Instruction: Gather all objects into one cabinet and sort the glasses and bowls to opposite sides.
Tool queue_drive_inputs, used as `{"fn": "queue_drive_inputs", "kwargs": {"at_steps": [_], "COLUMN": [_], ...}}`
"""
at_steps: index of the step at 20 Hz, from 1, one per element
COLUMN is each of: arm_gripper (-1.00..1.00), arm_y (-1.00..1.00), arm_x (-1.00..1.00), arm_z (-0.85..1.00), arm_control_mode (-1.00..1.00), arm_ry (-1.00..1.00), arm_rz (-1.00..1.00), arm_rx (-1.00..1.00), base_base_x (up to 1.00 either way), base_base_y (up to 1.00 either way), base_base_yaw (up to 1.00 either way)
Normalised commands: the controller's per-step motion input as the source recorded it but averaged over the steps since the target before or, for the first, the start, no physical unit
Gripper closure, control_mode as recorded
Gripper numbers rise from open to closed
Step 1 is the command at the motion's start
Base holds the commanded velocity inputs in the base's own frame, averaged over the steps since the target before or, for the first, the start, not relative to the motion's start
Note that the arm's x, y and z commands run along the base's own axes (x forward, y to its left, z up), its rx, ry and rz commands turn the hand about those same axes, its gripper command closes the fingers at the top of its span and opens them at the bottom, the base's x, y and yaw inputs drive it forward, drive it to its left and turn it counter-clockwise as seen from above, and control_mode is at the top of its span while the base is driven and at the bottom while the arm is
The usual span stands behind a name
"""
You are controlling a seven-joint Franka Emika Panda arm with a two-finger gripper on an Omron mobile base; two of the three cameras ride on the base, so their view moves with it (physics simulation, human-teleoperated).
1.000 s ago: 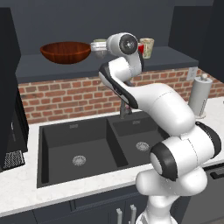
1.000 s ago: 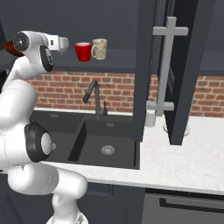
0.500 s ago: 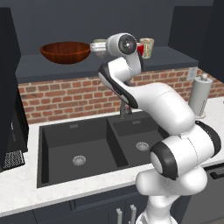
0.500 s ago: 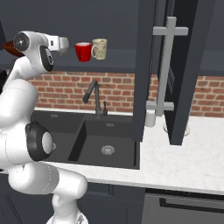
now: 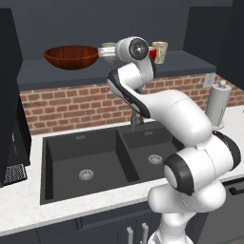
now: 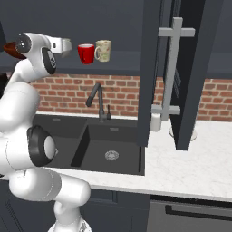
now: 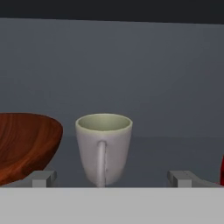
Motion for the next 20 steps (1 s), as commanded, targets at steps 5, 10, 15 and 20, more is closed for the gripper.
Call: {"fn": "queue_drive_inputs", "kwargs": {"at_steps": [5,10,15,20], "arm_gripper": [-1.00,-1.00,-1.00,-1.00], "arm_y": [0.08,0.02,0.00,0.00], "arm_x": [0.18,0.15,0.06,0.12], "arm_z": [-0.01,-0.02,-0.10,-0.09], "arm_control_mode": [-1.00,-1.00,-1.00,-1.00], "arm_ry": [0.00,0.00,0.00,0.00], "arm_rz": [-0.01,-0.01,0.00,-0.02], "arm_rx": [0.00,0.00,0.00,0.00], "base_base_x": [0.00,0.00,0.00,0.00], "base_base_y": [0.00,0.00,0.00,0.00], "base_base_yaw": [0.00,0.00,0.00,0.00]}}
